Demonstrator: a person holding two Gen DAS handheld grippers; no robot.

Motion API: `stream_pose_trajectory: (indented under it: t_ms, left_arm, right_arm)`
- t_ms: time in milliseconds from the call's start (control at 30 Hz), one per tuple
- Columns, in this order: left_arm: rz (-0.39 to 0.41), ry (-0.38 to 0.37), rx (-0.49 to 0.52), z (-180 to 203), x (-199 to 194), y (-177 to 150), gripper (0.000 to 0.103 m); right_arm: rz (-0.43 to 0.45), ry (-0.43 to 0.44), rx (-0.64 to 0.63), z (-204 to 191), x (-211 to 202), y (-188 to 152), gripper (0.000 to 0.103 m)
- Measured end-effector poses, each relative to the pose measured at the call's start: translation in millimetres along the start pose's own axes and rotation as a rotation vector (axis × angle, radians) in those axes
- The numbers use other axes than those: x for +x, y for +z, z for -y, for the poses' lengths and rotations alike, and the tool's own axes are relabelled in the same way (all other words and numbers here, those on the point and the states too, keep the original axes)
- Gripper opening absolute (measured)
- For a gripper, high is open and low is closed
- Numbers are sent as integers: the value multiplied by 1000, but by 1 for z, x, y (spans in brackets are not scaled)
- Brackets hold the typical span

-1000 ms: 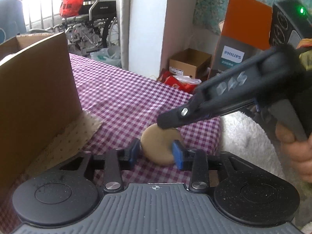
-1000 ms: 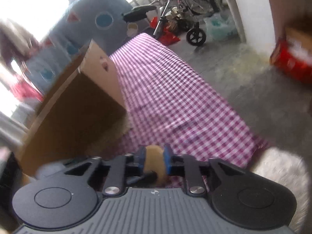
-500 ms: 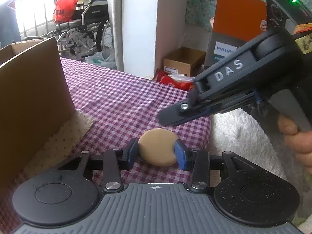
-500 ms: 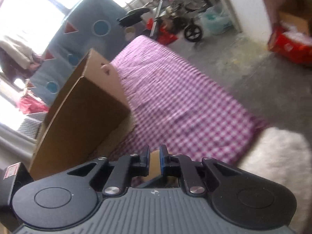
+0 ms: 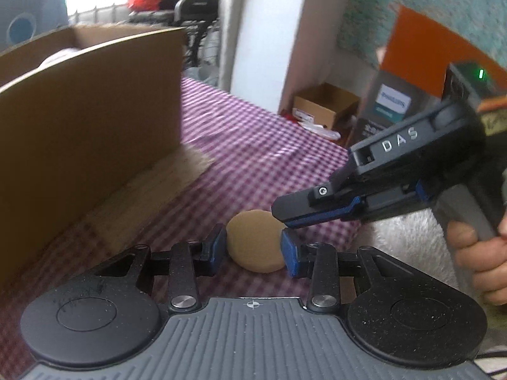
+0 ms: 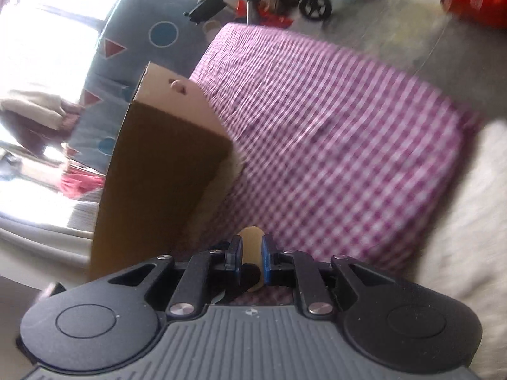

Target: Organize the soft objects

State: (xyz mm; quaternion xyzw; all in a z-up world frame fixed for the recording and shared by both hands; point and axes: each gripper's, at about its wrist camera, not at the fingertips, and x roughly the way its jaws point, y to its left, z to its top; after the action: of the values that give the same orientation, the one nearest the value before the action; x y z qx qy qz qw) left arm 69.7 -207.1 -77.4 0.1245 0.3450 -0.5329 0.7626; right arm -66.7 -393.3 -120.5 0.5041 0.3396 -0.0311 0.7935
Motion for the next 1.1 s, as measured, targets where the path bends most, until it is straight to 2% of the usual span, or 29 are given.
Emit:
stream_pose_trajectory:
  t_ms: [100,167,267,367,400,467,567,733,833,900,933,1000,1100]
  left_arm:
    - [-1,-21,-76,-16,-11,-5,44]
    - [1,-30,-112,-24,-16,-7,57]
    - [-5,-55,-131,-27,-21,-10,70]
    - [-9,-39,-84,-21,-23,-13,67]
    - [-9,-19,-53,-17,-23,-14,64]
    - [-12,38,14,-8,-22,-15,53]
    - [-9,109,89,1,-22,-19,50]
    - [10,104,69,-4,-25,-21,47]
    - [22,102,66,-5,-26,-23,47]
    - [34,101,63,-5,-29,-25,47]
    - [38,100,62,-5,-32,-27,47]
    - [50,89,56,-7,-34,-29,47]
    - [69,81,41,-12,-40,-33,48]
  right_arm:
    - [-20,23,5,-3,10,-3,14]
    - [-35,40,14,-5,15,-3,14]
    - [-58,57,22,-8,23,-6,14]
    - [-61,51,11,-13,27,-5,14]
    - [-62,45,-1,-16,28,-6,14]
    - [-62,26,-32,-24,32,-7,14]
    - [-56,-29,-119,-40,36,-10,14]
    - [-37,-219,-344,-82,41,-20,14]
    - [-55,-291,-426,-99,47,-26,17]
    - [-90,-263,-414,-100,50,-27,19]
    - [-95,-243,-394,-97,49,-27,23]
    - [-98,-227,-377,-96,49,-26,25]
    - [-119,-119,-257,-81,46,-21,26]
